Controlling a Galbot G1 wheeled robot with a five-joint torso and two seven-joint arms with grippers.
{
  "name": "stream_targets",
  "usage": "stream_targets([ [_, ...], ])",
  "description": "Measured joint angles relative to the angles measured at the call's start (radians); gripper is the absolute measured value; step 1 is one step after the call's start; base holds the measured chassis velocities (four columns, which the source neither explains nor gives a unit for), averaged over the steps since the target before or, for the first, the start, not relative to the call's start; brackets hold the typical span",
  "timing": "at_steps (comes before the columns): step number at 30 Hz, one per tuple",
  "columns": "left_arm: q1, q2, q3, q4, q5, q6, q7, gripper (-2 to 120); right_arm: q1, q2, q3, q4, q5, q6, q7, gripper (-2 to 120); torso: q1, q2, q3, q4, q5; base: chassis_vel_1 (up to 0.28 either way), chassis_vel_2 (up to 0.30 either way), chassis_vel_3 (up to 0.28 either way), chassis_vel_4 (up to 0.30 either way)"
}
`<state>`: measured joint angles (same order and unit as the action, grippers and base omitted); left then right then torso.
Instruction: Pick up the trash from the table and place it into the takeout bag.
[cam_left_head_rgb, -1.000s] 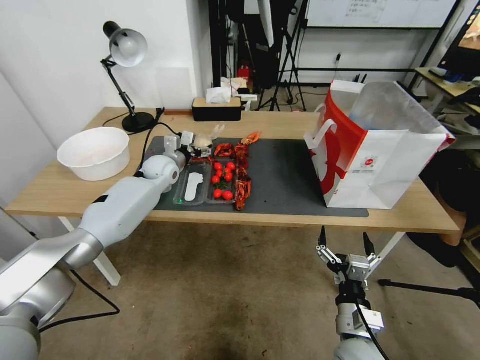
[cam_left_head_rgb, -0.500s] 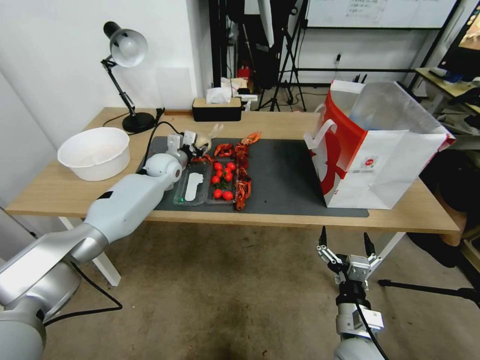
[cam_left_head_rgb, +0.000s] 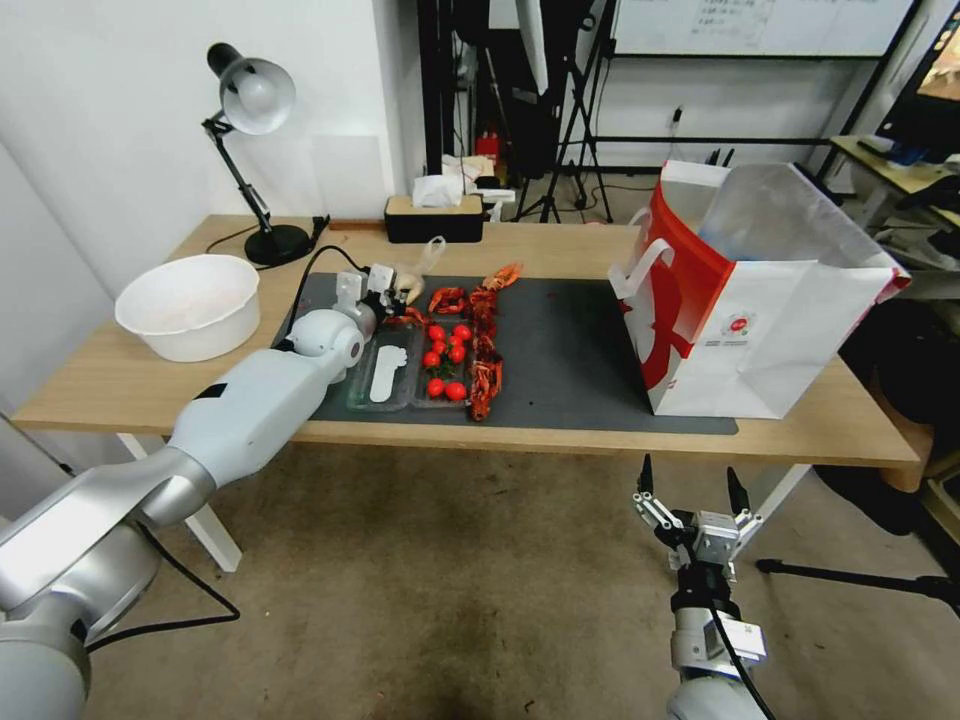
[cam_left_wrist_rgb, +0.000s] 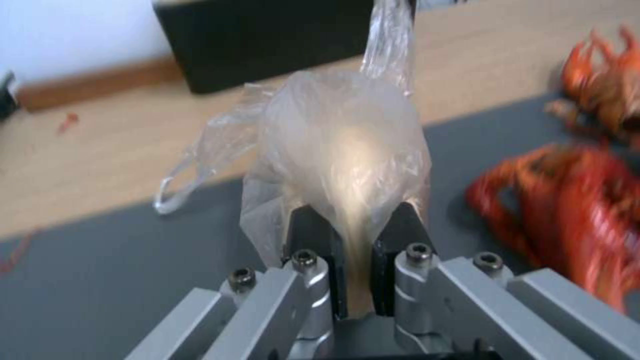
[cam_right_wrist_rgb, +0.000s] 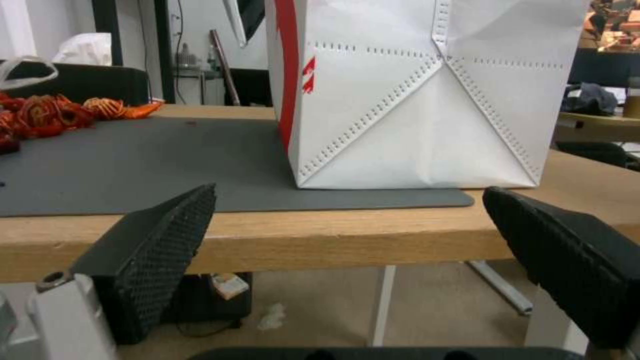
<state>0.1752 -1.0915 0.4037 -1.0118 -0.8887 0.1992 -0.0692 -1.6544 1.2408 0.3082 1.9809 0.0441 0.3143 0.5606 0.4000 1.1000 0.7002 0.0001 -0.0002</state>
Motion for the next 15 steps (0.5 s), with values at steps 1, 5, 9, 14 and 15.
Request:
stream_targets([
  [1,-0.008,0.000,-0.002,-0.011,0.006,-0.013,0.001,5,0.000,0.001,0.000,0.001,0.000,0.000,0.000,100,0.000,0.000,0.000,0.0000,-0.0001,0.000,0.000,0.000,0.000],
  [5,-0.031,0.003,-0.005,-0.051,0.005,-0.042,0.005,5,-0.001,0.001,-0.001,0.003,0.000,0.000,0.000,100,0.000,0.000,0.000,0.0000,0.0002,0.000,0.000,0.000,0.000],
  [9,-0.064,0.003,0.004,-0.120,-0.028,-0.063,0.014,5,0.000,0.002,-0.002,0.004,0.000,0.000,0.000,100,0.000,0.000,0.000,0.0000,0.0003,0.000,0.000,0.000,0.000],
  [14,-0.132,-0.018,0.048,-0.271,-0.092,-0.076,0.015,5,-0.001,0.003,-0.002,0.007,-0.001,0.000,-0.001,100,0.000,0.000,0.000,-0.0003,0.0005,0.000,0.000,0.000,0.000],
  [15,-0.156,-0.031,0.069,-0.311,-0.112,-0.075,0.012,5,-0.002,0.004,0.000,0.008,-0.001,0.000,-0.001,100,0.000,0.000,0.000,-0.0002,0.0003,0.000,0.000,0.000,0.000],
])
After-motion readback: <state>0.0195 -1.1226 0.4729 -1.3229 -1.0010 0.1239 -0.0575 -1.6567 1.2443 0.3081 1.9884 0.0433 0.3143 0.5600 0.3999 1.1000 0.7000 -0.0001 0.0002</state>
